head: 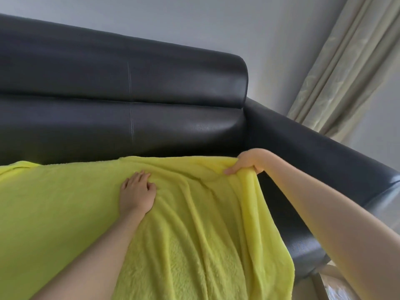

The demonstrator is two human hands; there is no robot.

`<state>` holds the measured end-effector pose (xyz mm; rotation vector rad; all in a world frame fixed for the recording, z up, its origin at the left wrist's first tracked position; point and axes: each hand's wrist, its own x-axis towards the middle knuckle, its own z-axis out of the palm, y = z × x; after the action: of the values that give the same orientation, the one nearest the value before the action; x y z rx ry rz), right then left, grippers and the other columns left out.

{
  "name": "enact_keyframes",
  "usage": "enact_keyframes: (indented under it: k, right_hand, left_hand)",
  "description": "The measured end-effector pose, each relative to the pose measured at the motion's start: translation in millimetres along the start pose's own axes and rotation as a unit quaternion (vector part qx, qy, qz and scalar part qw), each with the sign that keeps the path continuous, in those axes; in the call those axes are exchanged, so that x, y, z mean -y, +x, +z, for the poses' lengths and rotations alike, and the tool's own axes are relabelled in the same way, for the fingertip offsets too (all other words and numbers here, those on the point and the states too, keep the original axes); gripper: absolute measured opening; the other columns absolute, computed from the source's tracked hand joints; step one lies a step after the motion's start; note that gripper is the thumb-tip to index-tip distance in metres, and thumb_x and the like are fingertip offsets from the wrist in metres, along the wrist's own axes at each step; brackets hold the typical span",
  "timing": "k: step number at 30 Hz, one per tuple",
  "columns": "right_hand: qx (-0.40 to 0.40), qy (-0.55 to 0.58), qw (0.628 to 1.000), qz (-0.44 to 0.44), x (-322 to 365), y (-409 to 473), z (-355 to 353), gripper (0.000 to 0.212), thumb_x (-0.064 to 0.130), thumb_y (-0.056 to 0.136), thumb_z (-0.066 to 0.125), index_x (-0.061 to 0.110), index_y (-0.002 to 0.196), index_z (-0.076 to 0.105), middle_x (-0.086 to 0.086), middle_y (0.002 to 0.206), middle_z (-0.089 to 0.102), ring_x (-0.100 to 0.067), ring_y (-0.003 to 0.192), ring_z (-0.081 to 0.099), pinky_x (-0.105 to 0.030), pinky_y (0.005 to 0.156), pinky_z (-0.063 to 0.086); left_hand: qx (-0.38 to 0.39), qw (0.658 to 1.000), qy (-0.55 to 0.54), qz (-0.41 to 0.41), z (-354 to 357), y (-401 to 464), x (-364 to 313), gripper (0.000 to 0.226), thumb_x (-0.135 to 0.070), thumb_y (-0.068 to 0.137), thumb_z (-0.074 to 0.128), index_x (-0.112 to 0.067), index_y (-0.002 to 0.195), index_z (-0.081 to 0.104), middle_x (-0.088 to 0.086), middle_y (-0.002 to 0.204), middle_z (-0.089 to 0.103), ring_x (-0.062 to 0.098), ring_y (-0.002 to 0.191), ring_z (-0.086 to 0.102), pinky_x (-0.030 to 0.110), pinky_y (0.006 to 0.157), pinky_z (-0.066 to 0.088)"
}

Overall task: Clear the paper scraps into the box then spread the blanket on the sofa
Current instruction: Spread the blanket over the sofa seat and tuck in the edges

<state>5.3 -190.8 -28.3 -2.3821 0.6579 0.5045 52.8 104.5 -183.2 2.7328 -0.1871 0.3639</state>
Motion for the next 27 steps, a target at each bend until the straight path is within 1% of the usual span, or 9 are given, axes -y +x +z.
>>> enact_keyframes:
  k: [3, 5, 9, 13, 16, 18, 21, 23, 27]
  right_hand:
    - [-0.349, -0.136, 0.922, -0.1, 0, 7, -23, 0.047, 0.035, 0.076, 0.078, 0.013, 0.114, 0.059, -0.009, 0.112, 0.062, -0.028, 0.101, 0.059, -0.041, 0.089, 0.051]
    - [-0.441, -0.24, 0.853, -0.143, -3, 11, -22, 0.057, 0.038, 0.076, 0.078, 0.017, 0.123, 0.052, -0.008, 0.12, 0.056, -0.03, 0.113, 0.051, -0.044, 0.093, 0.043]
    - [-0.24, -0.298, 0.922, -0.065, -20, 18, 6, 0.093, 0.049, 0.069, 0.08, 0.022, 0.145, 0.033, -0.011, 0.138, 0.041, -0.031, 0.128, 0.039, -0.046, 0.098, 0.044]
    - [-0.246, -0.28, 0.927, -0.044, -34, 13, 24, 0.065, 0.038, 0.074, 0.078, 0.015, 0.127, 0.049, -0.006, 0.11, 0.055, -0.023, 0.1, 0.056, -0.032, 0.074, 0.049]
    - [-0.077, -0.22, 0.972, 0.036, -35, 9, 25, 0.038, 0.04, 0.076, 0.078, 0.011, 0.091, 0.059, 0.0, 0.071, 0.059, -0.014, 0.064, 0.055, -0.025, 0.06, 0.046]
    - [0.001, -0.192, 0.976, 0.1, -34, 6, 27, 0.036, 0.035, 0.079, 0.077, 0.006, 0.094, 0.06, -0.005, 0.069, 0.062, -0.015, 0.059, 0.057, -0.027, 0.065, 0.052]
    - [-0.03, -0.202, 0.974, 0.103, -33, 10, 27, 0.041, 0.013, 0.085, 0.071, 0.003, 0.122, 0.055, -0.009, 0.082, 0.061, -0.017, 0.069, 0.062, -0.034, 0.091, 0.054]
    - [-0.037, -0.249, 0.964, 0.083, -30, 9, 24, 0.035, 0.011, 0.087, 0.068, 0.003, 0.12, 0.058, -0.006, 0.08, 0.06, -0.016, 0.069, 0.06, -0.035, 0.095, 0.052]
    - [-0.11, -0.304, 0.946, 0.022, -25, 7, 4, 0.013, 0.017, 0.091, 0.062, 0.006, 0.084, 0.059, -0.002, 0.069, 0.054, -0.014, 0.063, 0.053, -0.026, 0.066, 0.05]
  left_hand:
    - [-0.003, 1.0, 0.005, 0.004, 1, 1, 0, 0.049, -0.035, 0.1, 0.026, -0.024, 0.146, 0.037, -0.003, 0.155, 0.031, 0.013, 0.144, 0.023, 0.035, 0.12, 0.015]
    - [-0.005, 1.0, 0.006, 0.003, 1, 1, -1, 0.049, -0.035, 0.1, 0.026, -0.023, 0.146, 0.038, -0.003, 0.155, 0.031, 0.013, 0.143, 0.024, 0.035, 0.119, 0.016]
    - [-0.008, 1.0, 0.005, 0.003, 0, 0, -2, 0.049, -0.035, 0.1, 0.027, -0.023, 0.146, 0.038, -0.003, 0.154, 0.031, 0.013, 0.144, 0.023, 0.035, 0.12, 0.015]
    - [-0.006, 1.0, -0.007, 0.006, 0, 0, -2, 0.048, -0.034, 0.1, 0.028, -0.023, 0.145, 0.039, -0.003, 0.155, 0.031, 0.013, 0.144, 0.022, 0.035, 0.12, 0.014]
    - [-0.007, 1.0, -0.007, 0.008, 0, 0, -1, 0.048, -0.034, 0.1, 0.029, -0.022, 0.145, 0.04, -0.003, 0.154, 0.032, 0.013, 0.144, 0.023, 0.035, 0.12, 0.014]
    - [-0.007, 1.0, -0.006, 0.01, 0, 0, -1, 0.048, -0.034, 0.1, 0.029, -0.022, 0.144, 0.041, -0.002, 0.154, 0.033, 0.014, 0.144, 0.023, 0.035, 0.119, 0.015]
    - [0.001, 1.0, -0.002, 0.009, 1, 1, 0, 0.048, -0.035, 0.1, 0.029, -0.022, 0.145, 0.04, -0.002, 0.154, 0.033, 0.014, 0.144, 0.023, 0.036, 0.119, 0.015]
    - [0.01, 1.0, 0.001, 0.011, 0, 1, 1, 0.049, -0.036, 0.099, 0.028, -0.023, 0.146, 0.038, -0.002, 0.155, 0.031, 0.014, 0.145, 0.021, 0.036, 0.12, 0.014]
    - [0.048, 0.999, 0.011, 0.023, -5, 5, 6, 0.052, -0.04, 0.1, 0.023, -0.026, 0.15, 0.028, -0.005, 0.158, 0.021, 0.012, 0.146, 0.015, 0.035, 0.12, 0.011]
